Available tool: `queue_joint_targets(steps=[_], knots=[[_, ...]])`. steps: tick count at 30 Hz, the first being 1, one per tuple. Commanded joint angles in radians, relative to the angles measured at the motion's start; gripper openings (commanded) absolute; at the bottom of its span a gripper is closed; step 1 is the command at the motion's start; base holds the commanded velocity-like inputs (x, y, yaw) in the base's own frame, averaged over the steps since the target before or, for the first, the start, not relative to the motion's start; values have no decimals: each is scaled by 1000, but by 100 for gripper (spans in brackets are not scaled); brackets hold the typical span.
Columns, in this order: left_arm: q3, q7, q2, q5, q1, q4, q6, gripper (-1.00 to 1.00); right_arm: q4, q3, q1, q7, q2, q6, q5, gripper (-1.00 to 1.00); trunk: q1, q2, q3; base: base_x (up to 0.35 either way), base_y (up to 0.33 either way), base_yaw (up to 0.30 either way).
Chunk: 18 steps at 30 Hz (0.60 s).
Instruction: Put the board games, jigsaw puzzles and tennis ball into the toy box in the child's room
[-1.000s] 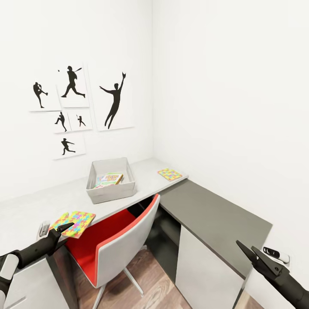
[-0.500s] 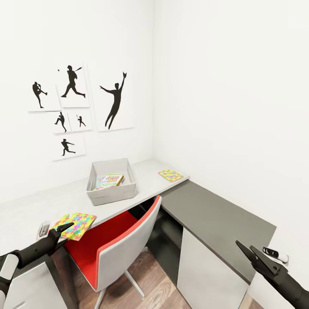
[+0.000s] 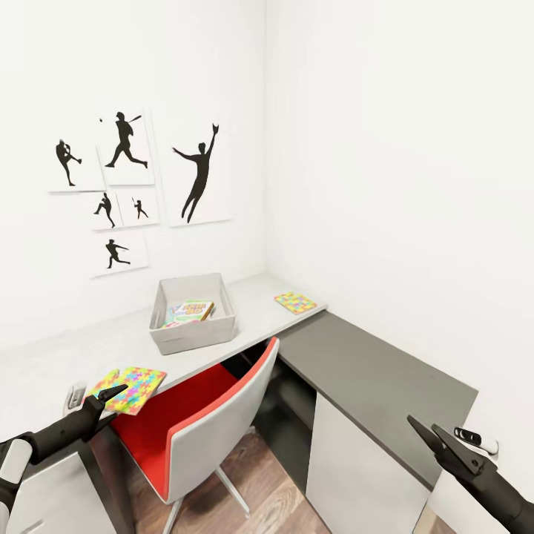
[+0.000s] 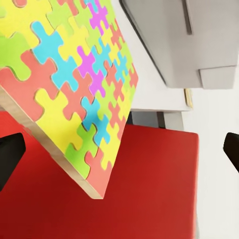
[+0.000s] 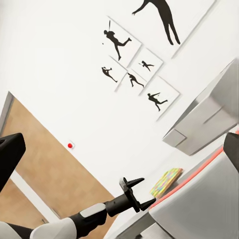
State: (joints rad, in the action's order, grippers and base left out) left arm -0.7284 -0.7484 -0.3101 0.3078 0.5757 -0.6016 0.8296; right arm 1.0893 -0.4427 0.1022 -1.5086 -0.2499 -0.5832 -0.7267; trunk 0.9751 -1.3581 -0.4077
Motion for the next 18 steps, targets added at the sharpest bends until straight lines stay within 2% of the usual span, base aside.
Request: queue_joint_targets(steps=[1, 6, 10, 18], knots=[[-3, -3, 0, -1, 1, 0, 5, 100, 0, 0, 1, -2, 0, -10, -2, 100, 4, -8, -4, 0, 0, 0], [-3, -3, 0, -1, 1, 0, 6, 100, 0, 0, 1, -2, 0, -10, -2, 100, 23, -43, -20, 0, 0, 0], [-3, -3, 0, -1, 1, 0, 6, 100, 0, -1, 1, -2, 0, -10, -2, 100, 23, -43, -20, 0, 0, 0], [-3, -3, 0, -1, 1, 0, 6, 100, 0, 0, 1, -2, 0, -10, -2, 100, 54, -99, -45, 0, 0, 0]])
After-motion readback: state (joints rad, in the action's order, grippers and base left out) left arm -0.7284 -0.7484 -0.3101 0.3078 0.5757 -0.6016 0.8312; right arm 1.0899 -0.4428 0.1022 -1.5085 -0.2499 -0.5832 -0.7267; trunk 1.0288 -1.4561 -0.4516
